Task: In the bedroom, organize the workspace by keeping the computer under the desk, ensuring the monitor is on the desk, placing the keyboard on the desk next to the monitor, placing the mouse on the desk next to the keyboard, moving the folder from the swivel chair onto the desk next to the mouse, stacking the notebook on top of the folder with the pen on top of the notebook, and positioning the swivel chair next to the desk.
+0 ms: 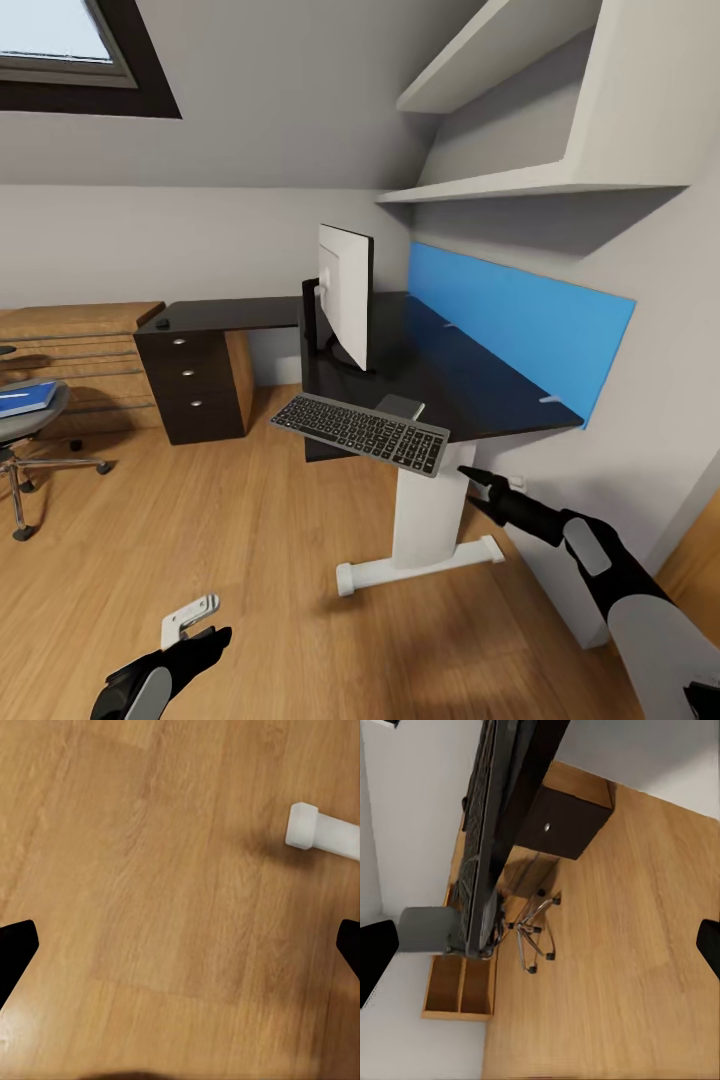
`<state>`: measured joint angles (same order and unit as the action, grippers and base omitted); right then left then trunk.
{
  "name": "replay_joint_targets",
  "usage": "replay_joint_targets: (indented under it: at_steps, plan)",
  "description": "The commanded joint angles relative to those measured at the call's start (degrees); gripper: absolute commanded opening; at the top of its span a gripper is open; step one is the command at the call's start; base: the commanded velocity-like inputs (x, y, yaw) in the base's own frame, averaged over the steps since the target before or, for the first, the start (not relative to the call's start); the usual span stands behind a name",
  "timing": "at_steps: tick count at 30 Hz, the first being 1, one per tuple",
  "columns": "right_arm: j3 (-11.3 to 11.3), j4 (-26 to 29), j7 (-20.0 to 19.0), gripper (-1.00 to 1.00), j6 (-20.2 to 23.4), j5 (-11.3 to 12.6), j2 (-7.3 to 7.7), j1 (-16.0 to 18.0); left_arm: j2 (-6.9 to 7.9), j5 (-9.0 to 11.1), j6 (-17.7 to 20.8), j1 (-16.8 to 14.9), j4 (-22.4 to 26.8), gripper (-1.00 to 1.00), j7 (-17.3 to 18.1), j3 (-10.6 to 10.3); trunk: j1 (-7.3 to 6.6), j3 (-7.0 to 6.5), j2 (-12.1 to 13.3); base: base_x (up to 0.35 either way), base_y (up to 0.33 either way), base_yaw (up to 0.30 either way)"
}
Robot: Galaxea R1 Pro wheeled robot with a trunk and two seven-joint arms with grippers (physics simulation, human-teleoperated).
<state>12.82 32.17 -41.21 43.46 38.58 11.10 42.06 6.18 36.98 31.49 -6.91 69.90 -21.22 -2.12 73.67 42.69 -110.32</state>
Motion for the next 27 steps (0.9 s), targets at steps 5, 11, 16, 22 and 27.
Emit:
replay_joint_targets:
  at_steps: [5,11,16,22,27]
  plan:
    - [0.14,-0.91,0.12,1.00,1.06,3.76,-0.17,0.04,0.06,0.59,0.03,-0.03,0.05,1.00,-0.57,-0.16,-0.01,0.06,-0.03,0.000,0.000,0.000]
    - [0.11,-1.11,0.66,1.00,1.20,5.59,-0.20,0.04,0.06,0.57,0.01,-0.03,0.04,1.00,-0.51,-0.17,-0.01,0.06,-0.03,0.059,0.007,0.000]
    - [0.10,-1.14,0.82,1.00,1.11,5.94,-0.20,0.04,0.06,0.60,0.02,-0.03,0.04,1.00,-0.49,-0.17,-0.01,0.06,-0.03,0.164,0.028,0.000]
    - [0.18,-1.17,0.90,1.00,0.95,6.06,-0.21,0.04,0.06,0.61,0.06,-0.03,0.03,1.00,-0.48,-0.17,-0.01,0.06,-0.03,0.021,0.003,0.000]
    - [0.15,-1.21,0.91,1.00,0.93,6.07,-0.21,0.04,0.06,0.59,0.06,-0.03,0.05,1.00,-0.48,-0.17,-0.01,0.06,-0.03,0.113,0.040,0.000]
